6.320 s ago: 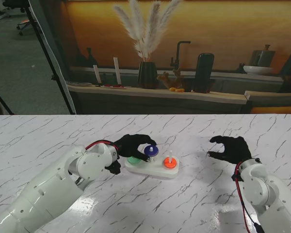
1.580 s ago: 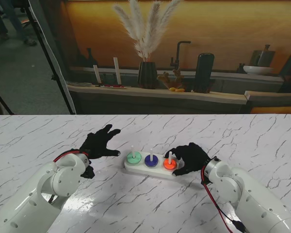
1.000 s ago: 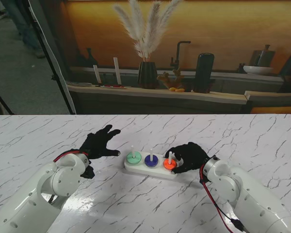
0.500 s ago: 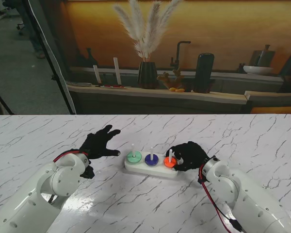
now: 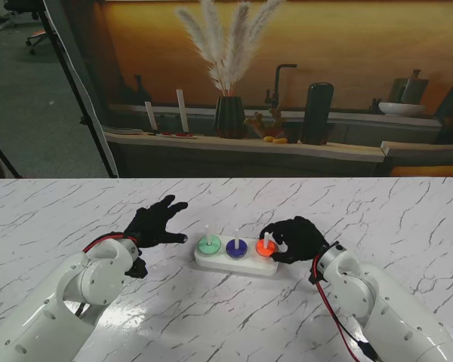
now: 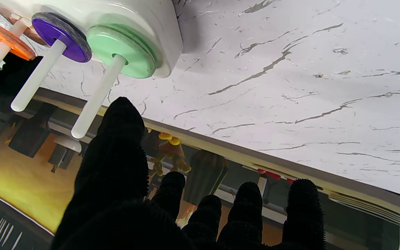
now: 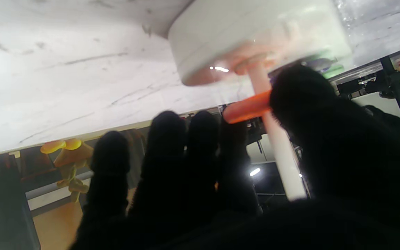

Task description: Move the three rings of the Hanoi Tower from the left rod to the right rod

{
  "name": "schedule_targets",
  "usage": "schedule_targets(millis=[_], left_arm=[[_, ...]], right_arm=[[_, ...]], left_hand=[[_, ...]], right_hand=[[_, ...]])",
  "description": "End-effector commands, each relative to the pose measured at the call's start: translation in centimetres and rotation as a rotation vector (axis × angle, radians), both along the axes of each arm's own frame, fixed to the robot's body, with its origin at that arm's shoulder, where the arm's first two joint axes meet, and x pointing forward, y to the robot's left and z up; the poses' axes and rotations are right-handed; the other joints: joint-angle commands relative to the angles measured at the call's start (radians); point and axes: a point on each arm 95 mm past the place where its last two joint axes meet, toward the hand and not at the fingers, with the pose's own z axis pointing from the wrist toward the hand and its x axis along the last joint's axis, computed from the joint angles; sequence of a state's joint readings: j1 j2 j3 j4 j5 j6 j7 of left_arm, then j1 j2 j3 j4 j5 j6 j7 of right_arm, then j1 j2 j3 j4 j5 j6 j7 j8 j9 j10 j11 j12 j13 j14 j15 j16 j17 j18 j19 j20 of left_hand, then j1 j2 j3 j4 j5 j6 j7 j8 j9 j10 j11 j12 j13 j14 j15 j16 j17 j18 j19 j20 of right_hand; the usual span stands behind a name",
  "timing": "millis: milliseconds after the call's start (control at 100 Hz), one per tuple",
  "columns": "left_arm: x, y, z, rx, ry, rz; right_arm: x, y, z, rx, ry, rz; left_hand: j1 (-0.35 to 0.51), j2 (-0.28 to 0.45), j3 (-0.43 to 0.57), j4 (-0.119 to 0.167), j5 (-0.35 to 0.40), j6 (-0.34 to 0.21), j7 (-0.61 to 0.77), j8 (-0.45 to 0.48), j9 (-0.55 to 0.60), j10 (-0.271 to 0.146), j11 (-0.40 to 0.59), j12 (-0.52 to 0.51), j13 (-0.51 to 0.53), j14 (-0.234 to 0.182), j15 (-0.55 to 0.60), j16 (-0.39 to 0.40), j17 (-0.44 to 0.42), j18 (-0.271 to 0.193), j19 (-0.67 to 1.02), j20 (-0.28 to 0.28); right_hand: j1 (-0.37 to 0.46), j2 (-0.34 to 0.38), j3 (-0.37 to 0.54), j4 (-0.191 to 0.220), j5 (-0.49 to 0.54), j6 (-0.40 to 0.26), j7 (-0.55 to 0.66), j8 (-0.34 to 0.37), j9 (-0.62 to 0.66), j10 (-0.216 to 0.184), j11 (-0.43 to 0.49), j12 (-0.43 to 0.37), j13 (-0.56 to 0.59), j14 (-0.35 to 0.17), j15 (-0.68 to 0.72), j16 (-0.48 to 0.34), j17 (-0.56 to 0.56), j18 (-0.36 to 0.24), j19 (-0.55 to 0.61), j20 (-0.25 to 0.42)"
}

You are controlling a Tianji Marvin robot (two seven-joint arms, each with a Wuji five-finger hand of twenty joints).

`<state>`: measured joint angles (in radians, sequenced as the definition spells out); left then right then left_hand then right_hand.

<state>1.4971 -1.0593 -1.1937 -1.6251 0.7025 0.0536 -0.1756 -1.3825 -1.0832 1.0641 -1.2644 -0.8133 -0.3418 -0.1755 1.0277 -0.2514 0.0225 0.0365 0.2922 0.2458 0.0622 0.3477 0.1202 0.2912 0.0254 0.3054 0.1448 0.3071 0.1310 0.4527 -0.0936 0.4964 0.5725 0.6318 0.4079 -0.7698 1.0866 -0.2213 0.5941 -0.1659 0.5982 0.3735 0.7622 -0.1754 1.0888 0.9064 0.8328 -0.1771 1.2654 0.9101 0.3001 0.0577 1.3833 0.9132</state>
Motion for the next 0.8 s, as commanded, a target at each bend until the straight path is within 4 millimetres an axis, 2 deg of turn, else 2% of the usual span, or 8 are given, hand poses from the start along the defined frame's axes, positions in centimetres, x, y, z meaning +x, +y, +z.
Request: schedule_targets(millis=[0, 580, 790], left_arm=[[-0.3, -0.4, -0.4, -0.008, 0.017, -0.019], [-0.3, -0.4, -0.5, -0.012, 0.016, -0.018], [-0.3, -0.5, -0.6, -0.015, 0.018, -0.020]], right_arm=[[-0.2, 0.5, 0.4, 0.017, -0.017, 0.010], [-0.7, 0.7, 4.3, 0.068, -0.122, 0.050], [-0.8, 0.6, 5.1, 0.081, -0.127, 0.055]], left_hand=[[0.001, 0.030, -0.030, -0.017, 0.007, 0.007, 0.000, 0.009, -0.001, 0.006, -0.003, 0.013, 0.005, 0.005, -0.004, 0.006, -0.015, 0.015, 0.021, -0.014], [0.000, 0.030, -0.030, -0.017, 0.006, 0.007, -0.001, 0.009, -0.002, 0.006, -0.003, 0.012, 0.003, 0.005, -0.007, 0.004, -0.016, 0.018, 0.006, -0.019], [-0.001, 0.029, -0.030, -0.017, 0.006, 0.007, -0.001, 0.009, -0.002, 0.006, -0.003, 0.012, 0.004, 0.005, -0.007, 0.003, -0.018, 0.017, 0.001, -0.020]], right_hand=[[0.049, 0.020, 0.094, -0.005, 0.065, -0.027, 0.104, 0.022, 0.016, -0.036, 0.023, -0.004, 0.030, -0.038, 0.037, -0.004, 0.004, 0.173, 0.037, 0.014], [0.054, 0.021, 0.095, -0.009, 0.078, -0.029, 0.110, 0.016, 0.031, -0.039, 0.027, -0.008, 0.045, -0.042, 0.040, -0.008, 0.019, 0.170, 0.042, 0.014], [0.055, 0.022, 0.091, -0.008, 0.082, -0.029, 0.107, 0.010, 0.034, -0.040, 0.026, -0.008, 0.049, -0.044, 0.038, -0.010, 0.024, 0.168, 0.043, 0.013]])
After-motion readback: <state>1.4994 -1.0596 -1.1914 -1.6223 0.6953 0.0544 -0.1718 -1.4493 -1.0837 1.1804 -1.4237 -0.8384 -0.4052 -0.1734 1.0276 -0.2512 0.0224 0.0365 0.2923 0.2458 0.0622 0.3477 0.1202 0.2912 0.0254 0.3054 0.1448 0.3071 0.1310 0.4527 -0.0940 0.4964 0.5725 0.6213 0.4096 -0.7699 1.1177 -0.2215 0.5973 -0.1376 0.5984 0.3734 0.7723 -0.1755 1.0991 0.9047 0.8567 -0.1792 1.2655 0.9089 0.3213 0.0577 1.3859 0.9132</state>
